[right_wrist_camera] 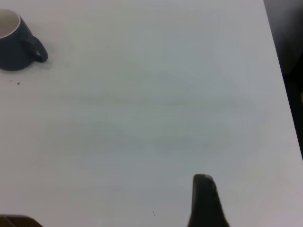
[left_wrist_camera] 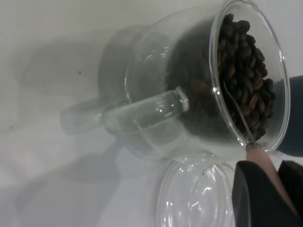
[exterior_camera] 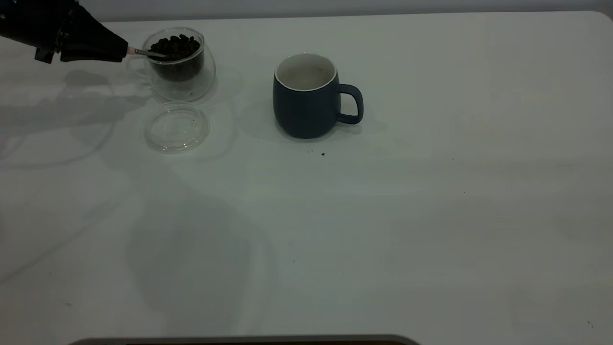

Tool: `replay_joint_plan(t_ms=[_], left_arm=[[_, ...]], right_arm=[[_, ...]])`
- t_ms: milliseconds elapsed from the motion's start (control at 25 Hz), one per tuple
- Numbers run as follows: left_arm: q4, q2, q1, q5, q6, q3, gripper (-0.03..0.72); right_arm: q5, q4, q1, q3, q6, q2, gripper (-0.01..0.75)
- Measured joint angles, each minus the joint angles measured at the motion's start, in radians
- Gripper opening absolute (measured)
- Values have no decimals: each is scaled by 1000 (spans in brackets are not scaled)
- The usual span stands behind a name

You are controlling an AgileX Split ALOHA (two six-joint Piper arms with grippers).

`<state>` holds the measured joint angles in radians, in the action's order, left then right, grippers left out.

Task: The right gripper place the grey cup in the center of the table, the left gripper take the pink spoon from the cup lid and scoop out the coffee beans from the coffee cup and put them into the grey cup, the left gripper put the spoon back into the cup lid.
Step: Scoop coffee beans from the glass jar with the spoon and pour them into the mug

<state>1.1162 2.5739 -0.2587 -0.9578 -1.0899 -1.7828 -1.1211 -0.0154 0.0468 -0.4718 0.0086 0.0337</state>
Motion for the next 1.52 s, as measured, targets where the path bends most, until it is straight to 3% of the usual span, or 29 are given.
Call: replay_joint_plan(t_ms=[640, 1520], left_arm=[[16, 1, -66, -81, 136, -11, 116], [67, 1, -67, -113, 161, -11, 116]], right_arm=[[0, 0, 0, 0, 0, 0, 529], [0, 0, 0, 0, 0, 0, 529]])
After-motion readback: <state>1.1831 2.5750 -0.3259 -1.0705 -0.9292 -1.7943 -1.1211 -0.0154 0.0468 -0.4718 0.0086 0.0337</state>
